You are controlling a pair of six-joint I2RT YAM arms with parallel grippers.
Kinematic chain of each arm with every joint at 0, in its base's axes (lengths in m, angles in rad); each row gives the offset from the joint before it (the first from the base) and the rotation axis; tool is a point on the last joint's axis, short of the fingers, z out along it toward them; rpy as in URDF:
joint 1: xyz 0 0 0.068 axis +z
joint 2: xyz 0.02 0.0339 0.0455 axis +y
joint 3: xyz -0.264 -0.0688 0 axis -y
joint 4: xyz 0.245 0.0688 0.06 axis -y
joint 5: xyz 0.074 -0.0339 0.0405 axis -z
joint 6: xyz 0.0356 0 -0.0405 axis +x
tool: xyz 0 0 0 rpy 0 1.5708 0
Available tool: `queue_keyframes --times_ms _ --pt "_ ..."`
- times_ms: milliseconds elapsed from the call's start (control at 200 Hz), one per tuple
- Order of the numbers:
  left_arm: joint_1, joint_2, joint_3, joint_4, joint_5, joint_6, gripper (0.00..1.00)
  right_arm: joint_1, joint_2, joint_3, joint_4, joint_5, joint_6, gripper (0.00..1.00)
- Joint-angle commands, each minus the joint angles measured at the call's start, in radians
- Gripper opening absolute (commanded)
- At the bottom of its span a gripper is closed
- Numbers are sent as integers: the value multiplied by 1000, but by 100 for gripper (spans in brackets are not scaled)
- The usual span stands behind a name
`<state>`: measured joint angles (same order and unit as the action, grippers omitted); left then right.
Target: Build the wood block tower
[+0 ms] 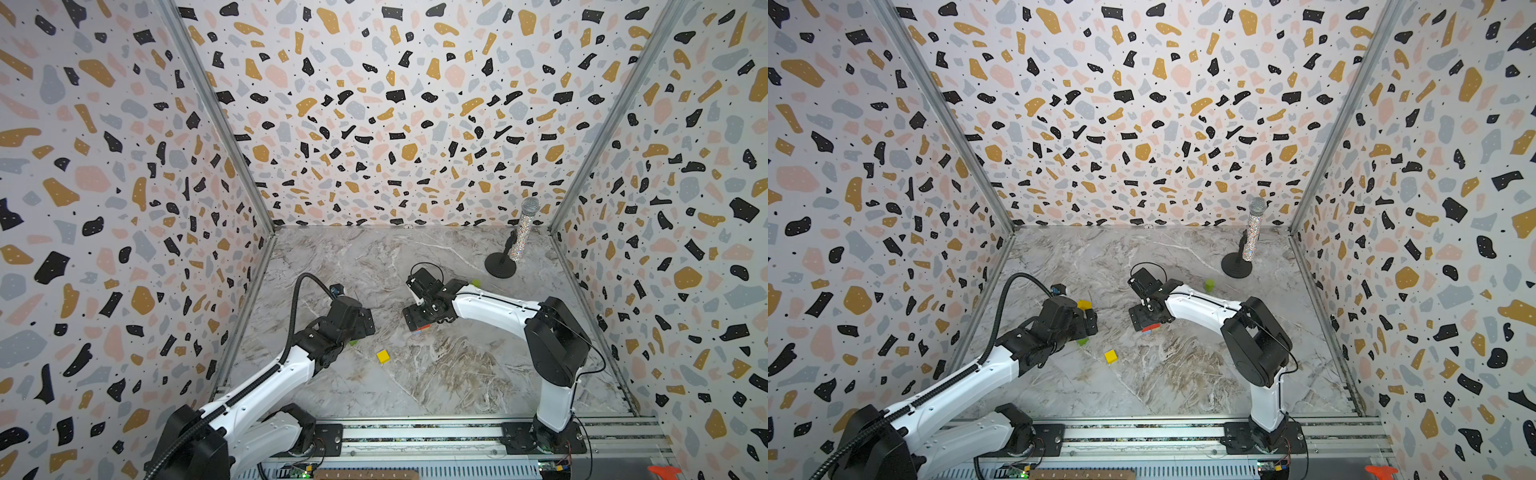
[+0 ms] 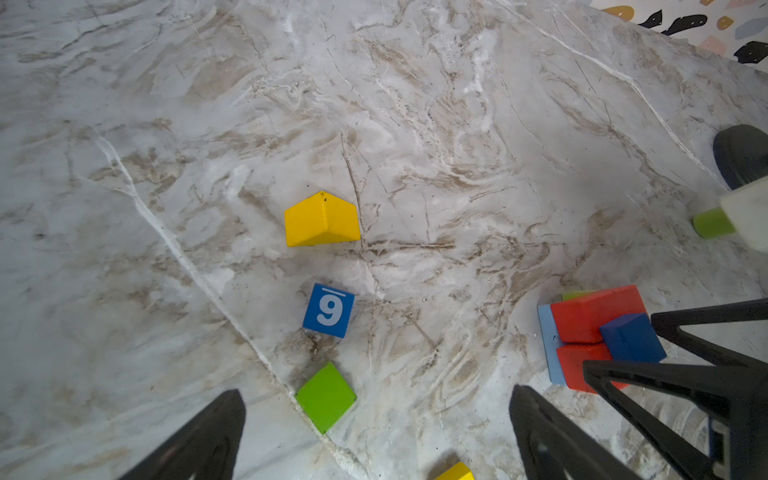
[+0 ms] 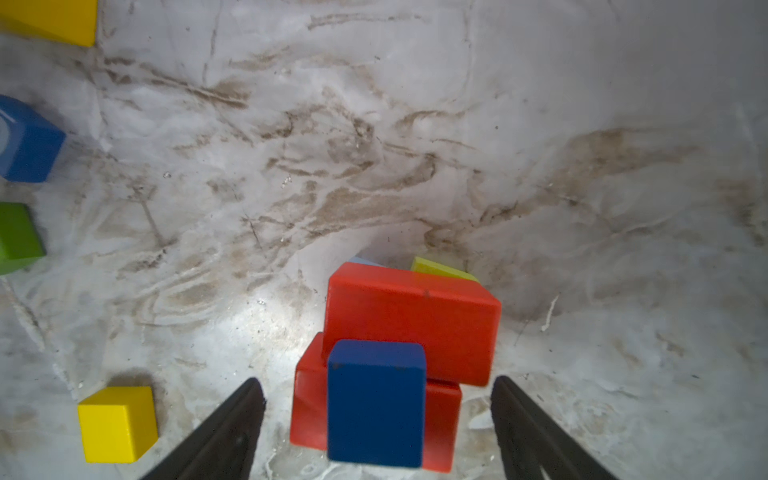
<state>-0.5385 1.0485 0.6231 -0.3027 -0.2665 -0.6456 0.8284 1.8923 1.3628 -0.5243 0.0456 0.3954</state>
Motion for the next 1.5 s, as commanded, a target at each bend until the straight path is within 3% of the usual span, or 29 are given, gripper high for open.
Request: queue_keyframes --times_ms 0,1156,1497 --pt "12 -16 -17 40 10 14 100 7 7 39 -36 6 -6 87" --pt "27 -6 -33 65 38 13 100 5 39 64 -51 42 9 71" --pt "30 -12 -20 53 29 20 100 6 28 62 -56 45 8 80"
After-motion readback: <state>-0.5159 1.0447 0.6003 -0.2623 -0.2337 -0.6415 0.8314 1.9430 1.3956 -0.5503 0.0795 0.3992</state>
